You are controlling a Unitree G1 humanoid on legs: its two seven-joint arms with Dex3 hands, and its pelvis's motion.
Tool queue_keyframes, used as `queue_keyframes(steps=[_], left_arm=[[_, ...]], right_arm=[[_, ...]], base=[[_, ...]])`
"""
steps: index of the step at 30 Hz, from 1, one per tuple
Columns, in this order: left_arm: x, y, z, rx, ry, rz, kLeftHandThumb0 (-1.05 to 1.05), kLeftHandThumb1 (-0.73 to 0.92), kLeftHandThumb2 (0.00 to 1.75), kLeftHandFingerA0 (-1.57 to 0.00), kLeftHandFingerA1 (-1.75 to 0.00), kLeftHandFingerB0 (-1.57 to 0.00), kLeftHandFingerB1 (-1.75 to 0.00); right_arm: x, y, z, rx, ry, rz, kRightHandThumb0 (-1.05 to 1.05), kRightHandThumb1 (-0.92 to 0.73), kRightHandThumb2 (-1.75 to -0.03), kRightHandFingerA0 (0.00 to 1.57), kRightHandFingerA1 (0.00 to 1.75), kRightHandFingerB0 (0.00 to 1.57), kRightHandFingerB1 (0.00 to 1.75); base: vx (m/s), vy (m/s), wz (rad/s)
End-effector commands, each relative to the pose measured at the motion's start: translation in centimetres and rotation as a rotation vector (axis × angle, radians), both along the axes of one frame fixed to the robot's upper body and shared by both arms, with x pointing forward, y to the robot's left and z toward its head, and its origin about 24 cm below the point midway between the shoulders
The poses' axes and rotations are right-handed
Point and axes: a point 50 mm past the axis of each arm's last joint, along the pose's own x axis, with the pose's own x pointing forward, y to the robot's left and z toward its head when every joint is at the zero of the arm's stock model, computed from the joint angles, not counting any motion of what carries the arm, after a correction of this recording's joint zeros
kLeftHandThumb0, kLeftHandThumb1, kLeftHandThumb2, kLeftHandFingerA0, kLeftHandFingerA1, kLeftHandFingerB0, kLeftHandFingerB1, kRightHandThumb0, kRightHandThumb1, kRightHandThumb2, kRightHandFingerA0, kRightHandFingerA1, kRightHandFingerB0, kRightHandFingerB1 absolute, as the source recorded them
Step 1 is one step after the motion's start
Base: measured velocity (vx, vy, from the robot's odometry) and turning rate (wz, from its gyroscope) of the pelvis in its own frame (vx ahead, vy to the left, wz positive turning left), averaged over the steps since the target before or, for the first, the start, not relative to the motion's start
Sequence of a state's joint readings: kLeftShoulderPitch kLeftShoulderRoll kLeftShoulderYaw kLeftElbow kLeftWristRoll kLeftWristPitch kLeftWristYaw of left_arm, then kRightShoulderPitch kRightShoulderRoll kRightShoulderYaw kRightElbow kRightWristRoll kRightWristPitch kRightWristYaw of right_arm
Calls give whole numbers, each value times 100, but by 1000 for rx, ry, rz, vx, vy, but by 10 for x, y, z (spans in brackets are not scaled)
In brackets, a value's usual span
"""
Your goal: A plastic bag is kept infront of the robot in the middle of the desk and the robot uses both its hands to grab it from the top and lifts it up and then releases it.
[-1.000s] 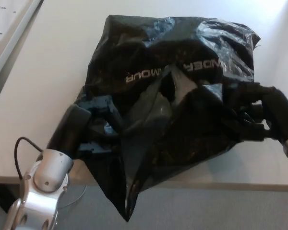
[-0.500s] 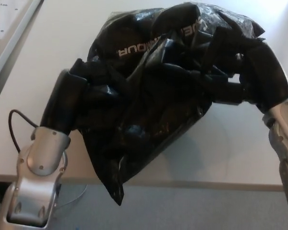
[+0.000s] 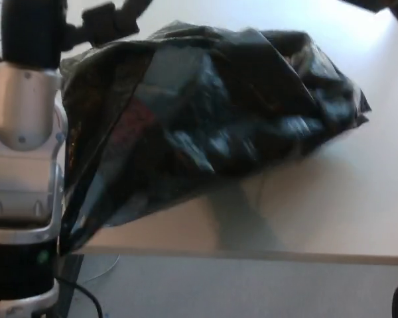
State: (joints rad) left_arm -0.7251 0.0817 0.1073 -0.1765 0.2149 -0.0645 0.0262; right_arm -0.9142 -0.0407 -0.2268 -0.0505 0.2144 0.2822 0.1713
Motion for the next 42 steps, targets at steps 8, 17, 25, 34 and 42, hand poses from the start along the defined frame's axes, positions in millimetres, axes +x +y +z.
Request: queue_keyframes(steps=[8,17,25,34,42], left_arm=[[-34,4,88,-147,-264,53,-36,58,63,-103,-166,-91,-148],[-41,3,79,-133,-221,50,-36,54,61,-104,-159,-95,-139],[-40,2,58,-109,-188,55,-27,56,60,-100,-163,-90,-137],[-88,32,-17,25,6,-19,-68,58,95,-25,-59,-17,-46],[-166,76,-114,-35,357,49,-70,68,101,-4,-32,-6,-30]], right_arm=[[-4,-2,37,87,16,17,-36,-41,-81,123,144,99,131],[-8,-4,19,98,79,45,-30,-44,-83,122,142,99,128],[-13,-13,3,60,93,35,-30,-43,-82,122,141,99,128],[-76,-37,-55,-370,-108,-208,-74,-63,-93,20,49,9,39],[-153,-59,-144,-486,15,-242,-78,-70,-95,0,14,0,7]], base=[[0,0,0],[0,0,0],[0,0,0],[0,0,0],[0,0,0]])
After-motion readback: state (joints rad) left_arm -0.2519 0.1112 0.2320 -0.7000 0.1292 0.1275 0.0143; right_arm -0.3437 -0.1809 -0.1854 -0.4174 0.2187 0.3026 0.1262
